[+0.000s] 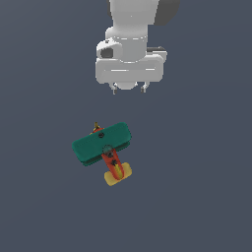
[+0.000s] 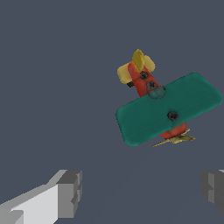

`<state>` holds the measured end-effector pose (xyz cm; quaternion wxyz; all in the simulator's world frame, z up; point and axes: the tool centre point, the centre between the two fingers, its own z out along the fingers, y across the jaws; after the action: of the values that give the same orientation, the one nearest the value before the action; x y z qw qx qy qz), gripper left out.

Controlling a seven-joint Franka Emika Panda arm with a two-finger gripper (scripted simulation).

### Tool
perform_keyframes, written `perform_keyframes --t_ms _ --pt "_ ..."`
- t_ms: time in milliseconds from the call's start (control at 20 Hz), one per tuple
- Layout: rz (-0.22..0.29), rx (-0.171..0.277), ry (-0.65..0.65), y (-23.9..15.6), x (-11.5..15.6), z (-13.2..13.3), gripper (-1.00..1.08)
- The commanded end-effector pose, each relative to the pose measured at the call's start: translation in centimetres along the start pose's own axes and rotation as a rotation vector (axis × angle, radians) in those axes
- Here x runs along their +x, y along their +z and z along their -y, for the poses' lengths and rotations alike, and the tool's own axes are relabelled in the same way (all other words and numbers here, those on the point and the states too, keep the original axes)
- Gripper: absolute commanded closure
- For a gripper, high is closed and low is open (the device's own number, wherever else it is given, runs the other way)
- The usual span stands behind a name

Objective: Pick up the object and move it to a goal position.

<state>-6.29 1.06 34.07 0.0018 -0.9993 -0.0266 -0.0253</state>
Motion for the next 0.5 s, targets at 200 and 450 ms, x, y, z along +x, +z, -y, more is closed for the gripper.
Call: perform_keyframes --t_ms 200,450 --pt "0.002 0.005 0.002 0.1 0.0 -0.03 -0.2" --pt "0.009 0.027 0.008 0.5 0.0 -0.14 -0.2"
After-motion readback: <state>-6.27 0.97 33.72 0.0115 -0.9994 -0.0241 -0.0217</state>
